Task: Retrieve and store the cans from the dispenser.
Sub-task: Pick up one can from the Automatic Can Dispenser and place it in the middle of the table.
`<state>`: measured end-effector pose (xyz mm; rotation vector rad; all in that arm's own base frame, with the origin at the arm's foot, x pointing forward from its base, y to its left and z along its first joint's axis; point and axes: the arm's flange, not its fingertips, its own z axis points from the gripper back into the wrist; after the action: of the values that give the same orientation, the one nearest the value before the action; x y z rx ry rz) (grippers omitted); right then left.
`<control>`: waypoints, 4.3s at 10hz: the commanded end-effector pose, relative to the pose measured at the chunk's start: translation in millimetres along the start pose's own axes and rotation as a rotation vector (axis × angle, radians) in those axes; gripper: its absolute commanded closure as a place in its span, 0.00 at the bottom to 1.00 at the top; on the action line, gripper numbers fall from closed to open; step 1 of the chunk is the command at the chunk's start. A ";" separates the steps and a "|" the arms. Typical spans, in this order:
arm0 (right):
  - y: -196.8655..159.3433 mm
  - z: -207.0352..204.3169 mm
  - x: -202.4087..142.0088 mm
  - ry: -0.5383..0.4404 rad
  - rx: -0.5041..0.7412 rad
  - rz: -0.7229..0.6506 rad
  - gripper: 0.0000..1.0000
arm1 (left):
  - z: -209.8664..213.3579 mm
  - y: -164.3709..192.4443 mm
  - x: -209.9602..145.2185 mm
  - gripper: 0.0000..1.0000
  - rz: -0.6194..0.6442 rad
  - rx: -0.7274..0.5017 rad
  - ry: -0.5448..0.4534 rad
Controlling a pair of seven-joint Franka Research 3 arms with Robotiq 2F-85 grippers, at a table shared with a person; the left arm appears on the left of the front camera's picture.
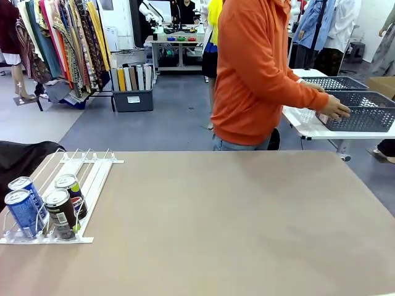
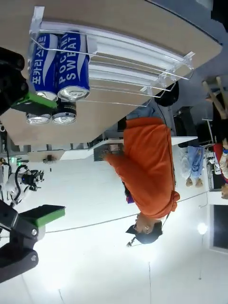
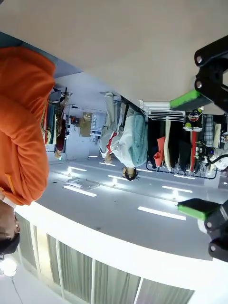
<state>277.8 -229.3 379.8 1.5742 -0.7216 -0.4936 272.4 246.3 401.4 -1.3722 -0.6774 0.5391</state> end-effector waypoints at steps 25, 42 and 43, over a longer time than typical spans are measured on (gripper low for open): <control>9.6 1.7 -6.3 0.031 0.022 -0.015 0.00 | -222.9 -112.2 -161.2 0.00 -0.674 1.030 0.721; 9.6 1.7 -6.3 0.031 0.022 -0.015 0.00 | -277.7 -21.7 -143.7 0.00 -0.593 1.147 0.711; 9.6 1.7 -6.3 0.031 0.022 -0.015 0.00 | -279.0 -21.3 -144.5 0.00 -0.599 1.157 0.706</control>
<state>274.2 -226.2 384.0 1.5966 -0.7102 -0.4689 373.5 -52.3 404.1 -0.1859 -0.0888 -0.1159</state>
